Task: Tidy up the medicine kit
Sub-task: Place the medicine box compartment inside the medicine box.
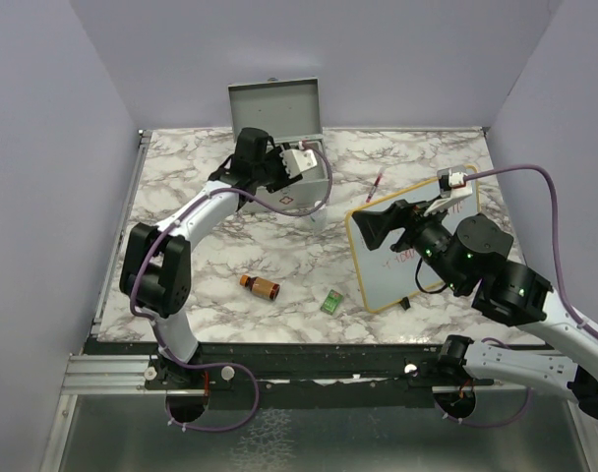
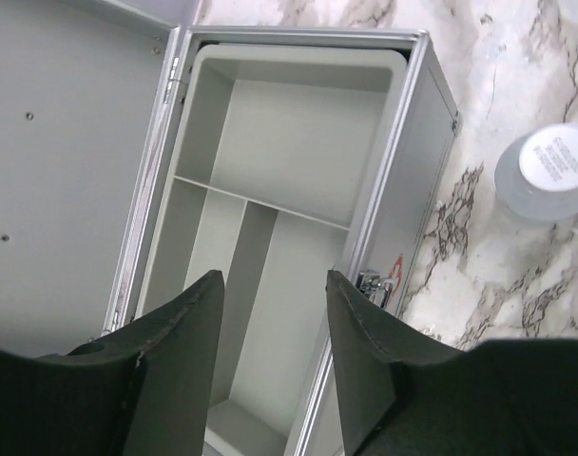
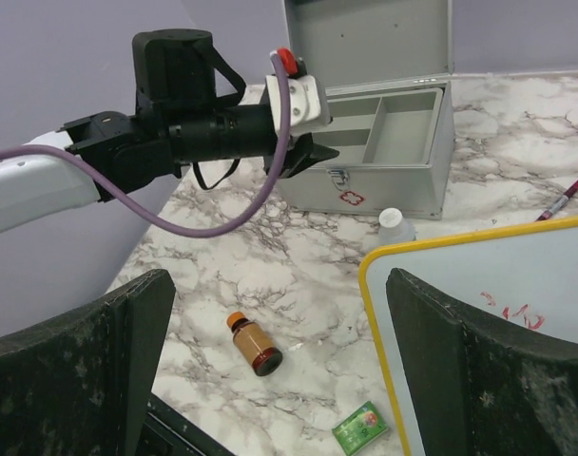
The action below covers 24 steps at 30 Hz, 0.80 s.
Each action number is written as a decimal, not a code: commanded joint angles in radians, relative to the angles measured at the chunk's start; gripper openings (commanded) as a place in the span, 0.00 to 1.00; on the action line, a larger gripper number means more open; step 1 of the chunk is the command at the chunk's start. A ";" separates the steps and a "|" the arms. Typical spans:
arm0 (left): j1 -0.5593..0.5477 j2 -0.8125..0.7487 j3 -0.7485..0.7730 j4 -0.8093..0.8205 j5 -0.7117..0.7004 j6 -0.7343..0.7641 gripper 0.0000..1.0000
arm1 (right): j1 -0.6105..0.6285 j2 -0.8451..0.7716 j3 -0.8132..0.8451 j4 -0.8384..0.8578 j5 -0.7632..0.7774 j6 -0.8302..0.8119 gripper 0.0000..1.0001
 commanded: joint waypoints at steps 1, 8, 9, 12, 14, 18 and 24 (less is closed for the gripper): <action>0.045 -0.047 0.032 0.033 0.090 -0.230 0.50 | -0.005 -0.015 0.006 0.002 -0.011 0.022 1.00; 0.108 -0.140 -0.004 0.100 0.076 -0.536 0.56 | -0.005 -0.001 0.007 -0.017 -0.031 0.037 1.00; 0.118 -0.160 -0.021 0.114 0.071 -0.588 0.57 | -0.005 0.001 0.008 -0.020 -0.036 0.041 1.00; 0.137 -0.228 -0.061 0.108 0.051 -0.696 0.64 | -0.005 0.017 0.008 -0.027 -0.056 0.049 1.00; 0.138 -0.276 -0.087 0.079 0.032 -0.740 0.73 | -0.005 0.030 0.014 -0.034 -0.068 0.054 1.00; 0.139 -0.395 -0.171 0.033 -0.034 -0.828 0.99 | -0.005 0.055 0.021 -0.042 -0.090 0.065 1.00; 0.143 -0.549 -0.289 -0.082 -0.218 -1.023 0.99 | -0.005 0.074 0.031 -0.073 -0.080 0.078 1.00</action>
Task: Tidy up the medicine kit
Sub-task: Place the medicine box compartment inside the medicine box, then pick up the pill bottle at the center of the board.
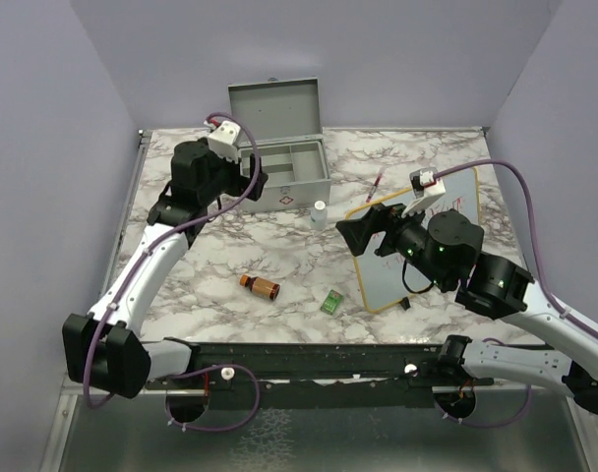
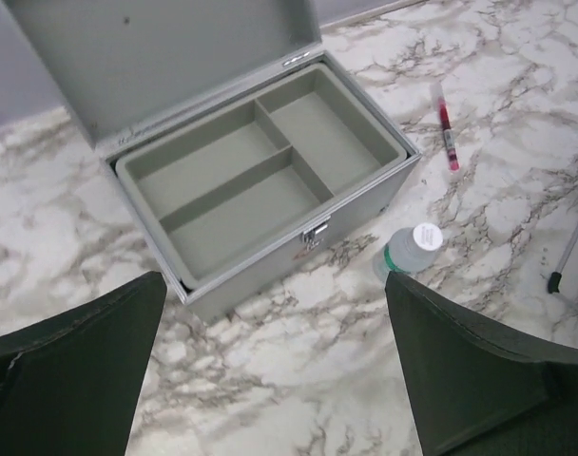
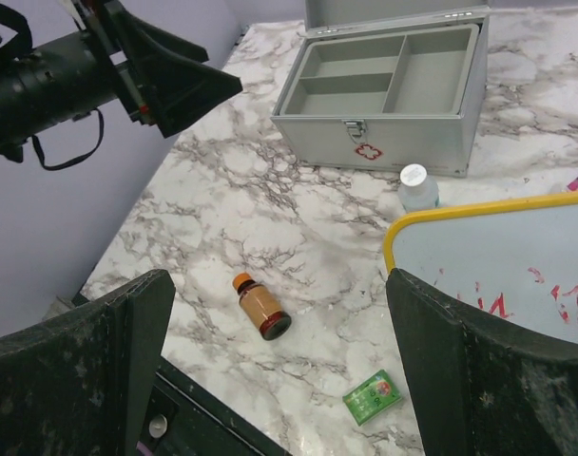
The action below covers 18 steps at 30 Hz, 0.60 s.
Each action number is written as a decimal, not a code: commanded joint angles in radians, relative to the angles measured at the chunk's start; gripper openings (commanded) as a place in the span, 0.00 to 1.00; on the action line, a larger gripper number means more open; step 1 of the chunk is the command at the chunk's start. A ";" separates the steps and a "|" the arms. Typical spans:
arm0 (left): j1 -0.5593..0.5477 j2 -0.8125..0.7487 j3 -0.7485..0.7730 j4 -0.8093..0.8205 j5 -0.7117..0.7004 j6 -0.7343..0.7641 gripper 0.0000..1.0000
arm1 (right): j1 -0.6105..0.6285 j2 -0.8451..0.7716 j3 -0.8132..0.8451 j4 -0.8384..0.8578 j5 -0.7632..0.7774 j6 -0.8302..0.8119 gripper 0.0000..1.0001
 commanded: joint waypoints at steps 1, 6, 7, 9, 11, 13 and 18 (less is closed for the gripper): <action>0.005 -0.086 -0.055 -0.159 -0.190 -0.249 0.99 | -0.005 -0.001 0.032 -0.053 0.000 0.023 1.00; 0.021 -0.152 -0.133 -0.266 -0.113 -0.441 0.99 | -0.005 -0.022 0.024 -0.080 0.029 0.033 1.00; 0.022 -0.169 -0.164 -0.280 -0.130 -0.523 0.99 | -0.005 -0.026 0.023 -0.085 0.031 0.034 1.00; 0.022 -0.207 -0.231 -0.293 -0.128 -0.652 0.96 | -0.005 -0.027 0.024 -0.089 0.031 0.035 1.00; 0.022 -0.242 -0.290 -0.325 -0.138 -0.768 0.93 | -0.005 -0.025 0.026 -0.094 0.030 0.037 1.00; 0.022 -0.273 -0.347 -0.360 -0.135 -0.904 0.89 | -0.005 -0.020 0.026 -0.098 0.024 0.040 1.00; 0.020 -0.306 -0.408 -0.498 -0.135 -1.122 0.84 | -0.005 -0.018 0.014 -0.091 0.016 0.041 1.00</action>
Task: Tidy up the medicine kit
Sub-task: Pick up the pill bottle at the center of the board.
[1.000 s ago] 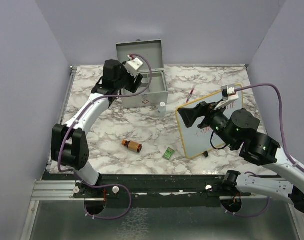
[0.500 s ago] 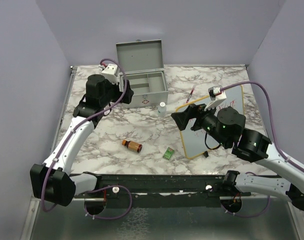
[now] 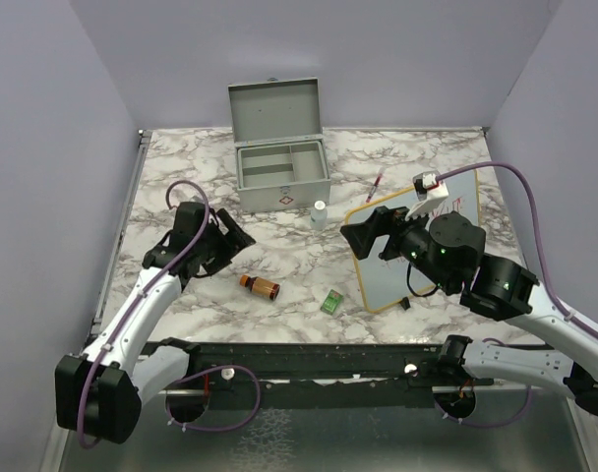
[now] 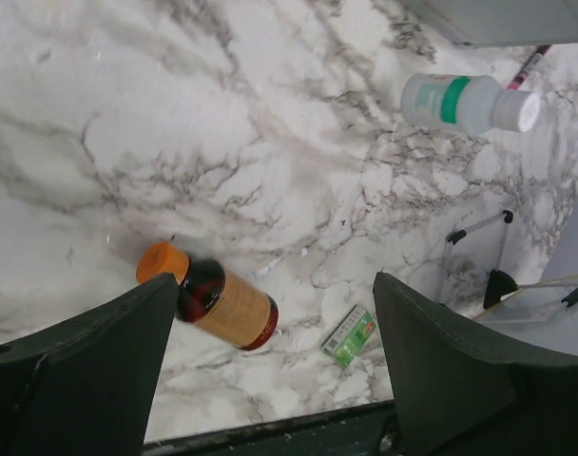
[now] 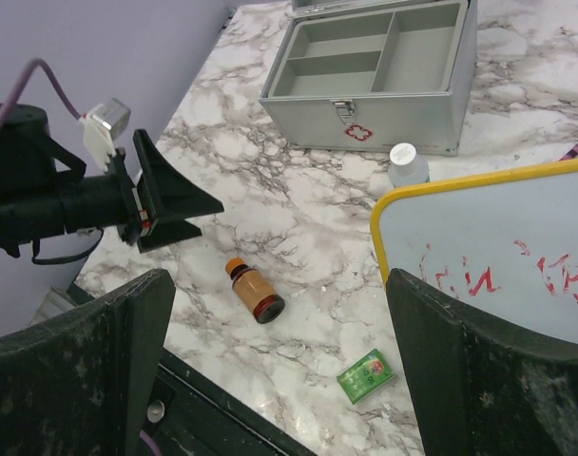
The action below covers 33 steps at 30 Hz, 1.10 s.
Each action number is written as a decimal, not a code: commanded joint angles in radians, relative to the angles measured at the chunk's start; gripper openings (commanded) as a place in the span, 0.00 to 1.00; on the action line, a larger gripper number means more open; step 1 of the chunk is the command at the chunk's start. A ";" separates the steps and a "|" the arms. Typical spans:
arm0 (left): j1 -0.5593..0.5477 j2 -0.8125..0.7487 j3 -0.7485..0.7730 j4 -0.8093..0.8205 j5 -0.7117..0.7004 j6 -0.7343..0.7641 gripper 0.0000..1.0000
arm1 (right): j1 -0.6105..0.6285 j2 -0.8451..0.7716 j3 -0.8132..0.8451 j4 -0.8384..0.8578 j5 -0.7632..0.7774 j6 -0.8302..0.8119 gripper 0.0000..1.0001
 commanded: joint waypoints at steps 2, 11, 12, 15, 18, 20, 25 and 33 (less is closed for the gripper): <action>0.001 -0.052 -0.032 -0.185 -0.025 -0.328 0.82 | -0.005 -0.005 0.005 -0.009 0.012 0.012 1.00; -0.062 -0.023 -0.102 -0.225 0.008 -0.575 0.71 | -0.005 -0.014 -0.008 -0.006 0.017 0.000 1.00; -0.074 -0.012 -0.100 -0.239 -0.002 -0.593 0.71 | -0.005 -0.018 -0.011 -0.005 0.019 0.000 1.00; -0.105 0.010 -0.112 -0.251 -0.019 -0.653 0.73 | -0.005 -0.026 -0.017 -0.007 0.024 0.000 1.00; -0.133 0.030 -0.121 -0.249 -0.041 -0.703 0.74 | -0.005 -0.033 -0.022 -0.009 0.028 0.000 1.00; -0.147 0.048 -0.120 -0.248 -0.057 -0.717 0.75 | -0.005 -0.035 -0.023 -0.008 0.031 -0.001 1.00; -0.186 0.107 -0.106 -0.242 -0.084 -0.746 0.75 | -0.005 -0.036 -0.024 -0.007 0.038 -0.009 1.00; -0.253 0.207 -0.101 -0.157 -0.122 -0.777 0.73 | -0.005 -0.037 -0.029 0.004 0.029 -0.007 1.00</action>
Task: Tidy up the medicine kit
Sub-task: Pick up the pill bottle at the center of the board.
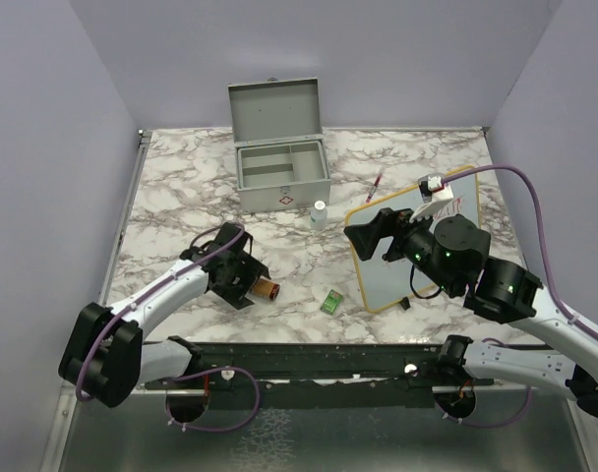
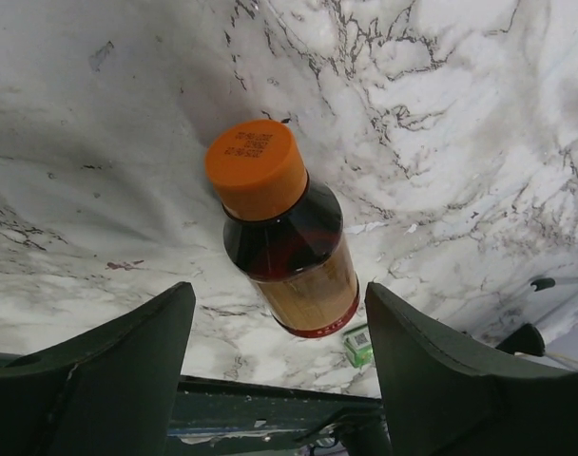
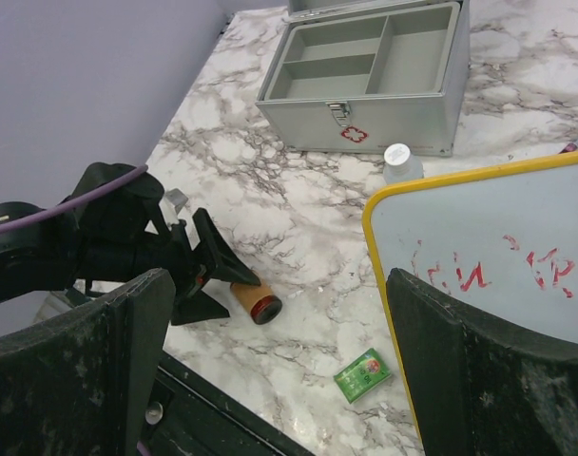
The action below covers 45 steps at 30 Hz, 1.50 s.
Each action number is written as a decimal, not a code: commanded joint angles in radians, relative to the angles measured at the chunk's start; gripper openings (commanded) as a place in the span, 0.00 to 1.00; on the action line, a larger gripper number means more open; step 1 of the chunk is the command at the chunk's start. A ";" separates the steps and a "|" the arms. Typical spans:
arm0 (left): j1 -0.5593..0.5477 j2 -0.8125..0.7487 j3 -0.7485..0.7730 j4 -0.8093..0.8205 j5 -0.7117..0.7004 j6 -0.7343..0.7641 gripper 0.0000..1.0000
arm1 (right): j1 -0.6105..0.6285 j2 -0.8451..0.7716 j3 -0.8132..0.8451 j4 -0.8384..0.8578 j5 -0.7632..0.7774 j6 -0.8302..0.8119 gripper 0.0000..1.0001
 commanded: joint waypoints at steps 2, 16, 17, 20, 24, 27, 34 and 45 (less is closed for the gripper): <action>-0.049 0.059 0.006 0.039 -0.070 -0.171 0.72 | -0.005 -0.013 -0.010 -0.001 0.021 -0.010 1.00; -0.154 0.127 0.084 0.051 -0.257 -0.042 0.41 | -0.005 -0.026 -0.019 -0.003 0.028 -0.009 1.00; -0.157 0.127 0.094 0.055 -0.278 -0.007 0.40 | -0.005 -0.025 -0.018 -0.003 0.028 -0.009 1.00; -0.165 0.127 0.128 0.072 -0.333 0.123 0.36 | -0.005 -0.024 -0.018 0.000 0.028 -0.010 1.00; -0.168 0.129 0.189 0.102 -0.374 0.346 0.36 | -0.005 -0.026 -0.020 0.002 0.029 -0.012 1.00; -0.167 0.122 0.225 0.166 -0.345 0.585 0.36 | -0.005 -0.029 -0.020 0.002 0.029 -0.013 1.00; -0.167 0.076 0.295 0.266 -0.298 1.011 0.27 | -0.005 -0.035 -0.011 -0.009 0.029 -0.014 1.00; -0.166 0.230 0.509 0.350 -0.297 1.660 0.21 | -0.005 -0.023 0.043 -0.059 0.025 -0.016 1.00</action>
